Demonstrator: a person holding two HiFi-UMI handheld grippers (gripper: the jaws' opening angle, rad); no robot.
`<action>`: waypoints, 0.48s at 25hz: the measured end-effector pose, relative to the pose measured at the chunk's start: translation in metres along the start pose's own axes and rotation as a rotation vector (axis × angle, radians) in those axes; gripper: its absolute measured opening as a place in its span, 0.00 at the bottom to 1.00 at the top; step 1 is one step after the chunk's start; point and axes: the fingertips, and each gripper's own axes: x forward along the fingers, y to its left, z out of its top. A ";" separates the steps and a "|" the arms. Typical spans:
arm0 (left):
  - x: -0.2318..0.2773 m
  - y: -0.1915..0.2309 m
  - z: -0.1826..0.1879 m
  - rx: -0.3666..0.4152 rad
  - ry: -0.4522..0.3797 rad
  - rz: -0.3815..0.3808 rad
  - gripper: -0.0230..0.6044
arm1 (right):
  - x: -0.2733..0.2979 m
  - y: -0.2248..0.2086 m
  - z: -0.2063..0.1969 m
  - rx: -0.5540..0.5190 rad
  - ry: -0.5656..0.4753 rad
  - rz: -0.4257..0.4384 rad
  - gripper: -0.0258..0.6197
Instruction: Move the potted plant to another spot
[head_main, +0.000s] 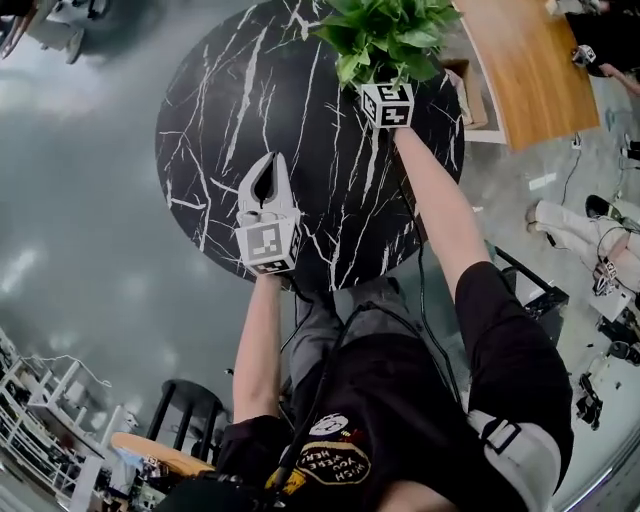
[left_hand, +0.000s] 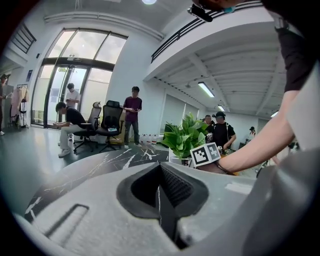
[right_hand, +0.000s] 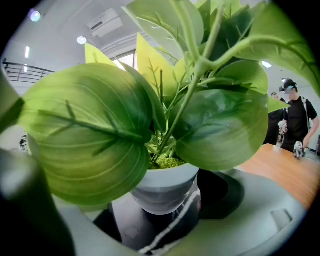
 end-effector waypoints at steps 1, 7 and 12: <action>0.000 -0.007 -0.001 0.005 0.003 -0.012 0.04 | -0.013 -0.013 -0.004 0.007 0.001 -0.022 0.80; 0.001 -0.050 -0.007 0.029 0.018 -0.088 0.04 | -0.101 -0.072 -0.036 0.042 0.017 -0.122 0.80; 0.000 -0.075 -0.015 0.053 0.035 -0.126 0.04 | -0.169 -0.082 -0.065 0.050 0.025 -0.144 0.79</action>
